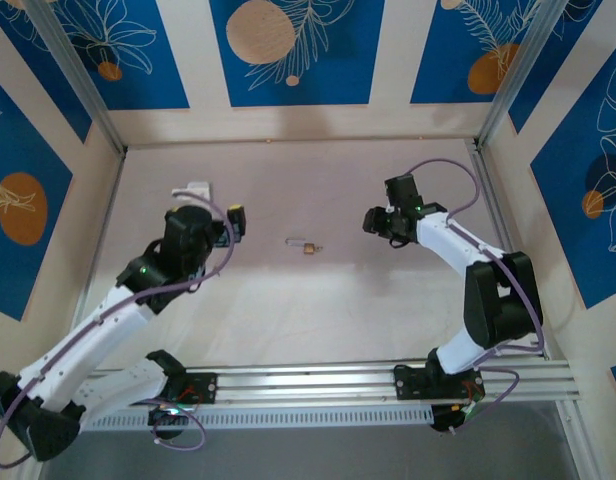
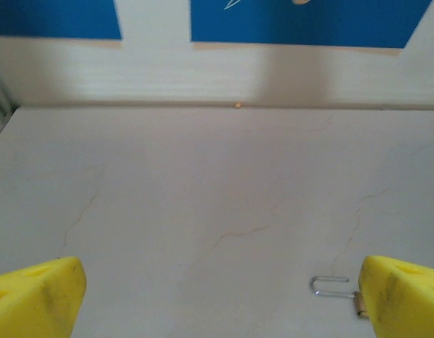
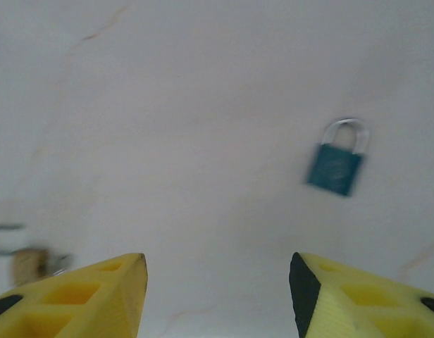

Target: Unlock with the key

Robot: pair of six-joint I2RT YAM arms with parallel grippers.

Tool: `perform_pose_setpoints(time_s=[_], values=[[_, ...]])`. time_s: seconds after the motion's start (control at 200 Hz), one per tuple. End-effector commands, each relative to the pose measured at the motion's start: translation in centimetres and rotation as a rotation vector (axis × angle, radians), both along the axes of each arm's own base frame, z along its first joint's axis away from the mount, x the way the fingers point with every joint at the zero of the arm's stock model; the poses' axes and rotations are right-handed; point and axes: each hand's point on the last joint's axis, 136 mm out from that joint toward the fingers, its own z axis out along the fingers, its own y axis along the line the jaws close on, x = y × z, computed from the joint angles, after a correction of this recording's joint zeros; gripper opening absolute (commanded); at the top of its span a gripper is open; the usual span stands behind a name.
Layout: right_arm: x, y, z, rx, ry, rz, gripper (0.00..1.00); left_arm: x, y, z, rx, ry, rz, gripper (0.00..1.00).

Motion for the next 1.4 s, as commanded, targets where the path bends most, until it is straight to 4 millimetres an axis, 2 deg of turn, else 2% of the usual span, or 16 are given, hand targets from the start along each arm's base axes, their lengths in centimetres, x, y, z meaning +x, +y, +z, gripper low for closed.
perform_pose_setpoints(time_s=[0.0,0.085,0.195,0.35,0.49,0.68,0.815,0.96,1.061,1.396], values=[[0.4,-3.6,-0.9,-0.165,0.084,-0.039,0.58,1.6,-1.4,0.6,0.091,0.026,-0.075,1.00],[1.3,-3.7,-1.8,-0.158,0.147,-0.028,0.61,3.1,-2.1,0.4,0.098,0.036,-0.089,1.00],[2.0,-4.3,-2.9,-0.172,0.219,-0.026,0.61,4.2,-2.8,-1.2,0.071,0.074,-0.122,1.00],[2.7,-4.6,-3.9,-0.148,0.272,-0.033,0.60,4.3,-2.8,-3.8,0.006,0.121,-0.128,1.00],[3.1,-3.4,-4.7,-0.104,0.307,0.005,0.59,4.0,-3.3,-5.0,-0.023,0.153,-0.155,1.00],[2.9,-3.2,-6.0,-0.143,0.349,0.007,0.57,4.0,-3.9,-5.6,-0.046,0.174,-0.173,0.99],[2.6,-3.5,-6.8,-0.170,0.370,0.012,0.52,4.0,-4.0,-5.8,-0.040,0.181,-0.176,0.98],[2.6,-3.7,-7.2,-0.163,0.373,0.020,0.42,4.1,-3.8,-5.6,-0.039,0.170,-0.172,0.98],[2.6,-3.8,-7.4,-0.159,0.380,0.025,0.40,4.1,-3.8,-5.6,-0.040,0.172,-0.170,0.98],[1.7,-4.5,-7.6,-0.168,0.405,0.048,0.42,4.1,-4.0,-6.1,-0.046,0.184,-0.178,0.98]])
